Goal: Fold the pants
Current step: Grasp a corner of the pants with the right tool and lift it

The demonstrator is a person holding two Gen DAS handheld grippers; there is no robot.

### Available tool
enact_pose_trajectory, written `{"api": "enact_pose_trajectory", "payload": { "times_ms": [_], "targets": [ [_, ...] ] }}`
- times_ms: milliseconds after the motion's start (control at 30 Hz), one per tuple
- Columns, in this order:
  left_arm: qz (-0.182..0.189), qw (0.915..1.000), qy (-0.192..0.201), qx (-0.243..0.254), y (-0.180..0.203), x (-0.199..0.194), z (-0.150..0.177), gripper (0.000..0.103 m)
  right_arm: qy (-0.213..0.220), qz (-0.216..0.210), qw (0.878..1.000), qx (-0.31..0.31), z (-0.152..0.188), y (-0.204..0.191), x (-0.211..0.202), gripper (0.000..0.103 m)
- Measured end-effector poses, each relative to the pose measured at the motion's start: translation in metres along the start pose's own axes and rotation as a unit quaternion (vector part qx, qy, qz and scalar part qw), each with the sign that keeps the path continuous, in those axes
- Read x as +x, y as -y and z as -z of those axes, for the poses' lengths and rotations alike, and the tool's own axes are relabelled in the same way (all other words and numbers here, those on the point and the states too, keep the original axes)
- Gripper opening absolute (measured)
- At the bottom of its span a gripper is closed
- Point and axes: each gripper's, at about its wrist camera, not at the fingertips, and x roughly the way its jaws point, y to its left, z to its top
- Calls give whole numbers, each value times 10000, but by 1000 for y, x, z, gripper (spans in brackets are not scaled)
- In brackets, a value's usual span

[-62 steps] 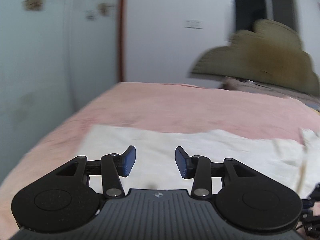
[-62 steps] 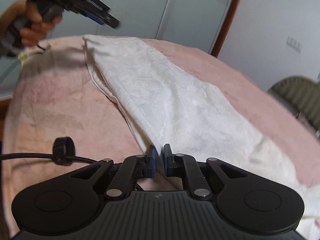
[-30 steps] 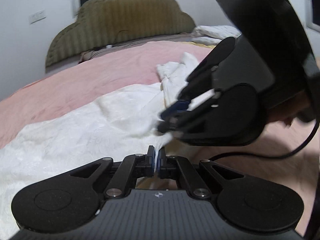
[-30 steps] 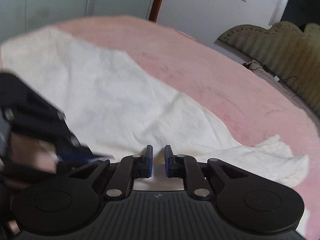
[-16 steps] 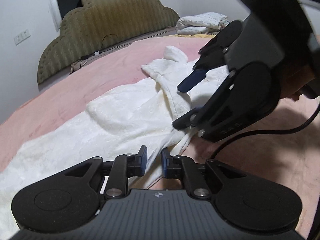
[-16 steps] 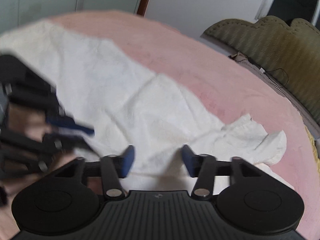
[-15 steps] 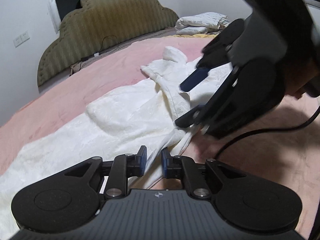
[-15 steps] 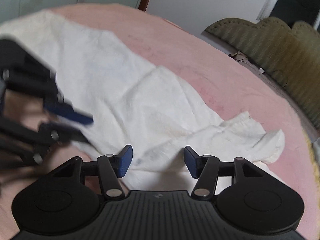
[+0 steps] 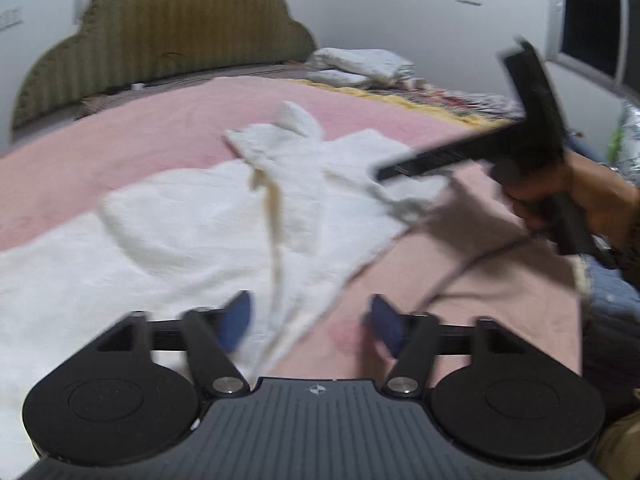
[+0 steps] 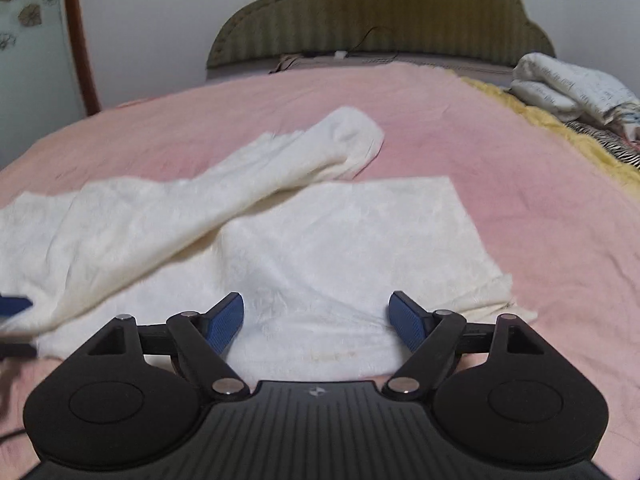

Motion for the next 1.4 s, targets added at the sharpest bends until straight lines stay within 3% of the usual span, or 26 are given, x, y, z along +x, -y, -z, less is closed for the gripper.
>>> {"api": "enact_pose_trajectory", "payload": {
  "times_ms": [100,167,267,367,500,633,667,767,833,867,900,1033,1167,1267,1400],
  "targets": [
    [-120,9990,25,423,15,4,7,81,230,309,9990,-228,-28,-27,8,96],
    [-119,9990,17,430,16,6,7,81,340,453,9979,-304,-50,-46,19,103],
    [74,9999,16,113,4,6,8,83,499,183,9979,-376,-80,-71,40,103],
    [219,9995,62,-203,-7,6,9,87,170,-51,9998,-108,-103,-79,79,103],
    [273,9992,67,-298,-11,7,9,90,-212,344,9990,-213,-118,-85,128,103],
    [253,9993,59,-269,-10,8,8,90,-375,303,9984,-310,-121,-83,151,102],
    [260,9993,63,-279,-10,8,8,90,-436,297,9980,-355,-121,-82,156,97],
    [287,9990,85,-325,-9,6,10,91,-592,463,9960,-494,-119,-79,166,59],
    [334,9985,117,-418,-13,6,10,91,-536,366,9971,-396,-118,-74,163,45],
    [353,9981,137,-489,-18,5,10,91,-494,331,9977,-315,-118,-71,160,27],
    [373,9977,155,-550,-20,5,11,91,-418,287,9985,-211,-118,-68,156,18],
    [402,9967,191,-681,-26,3,12,91,-55,195,9997,141,-111,-50,131,10],
    [371,9970,176,-657,-25,3,12,91,380,-48,9941,1018,-98,-9,89,8],
    [345,9973,163,-632,-25,3,11,91,575,-181,9828,1745,-78,30,56,8],
    [332,9974,148,-618,-24,3,11,91,682,-376,9580,2761,-43,84,23,9]
  ]
}}
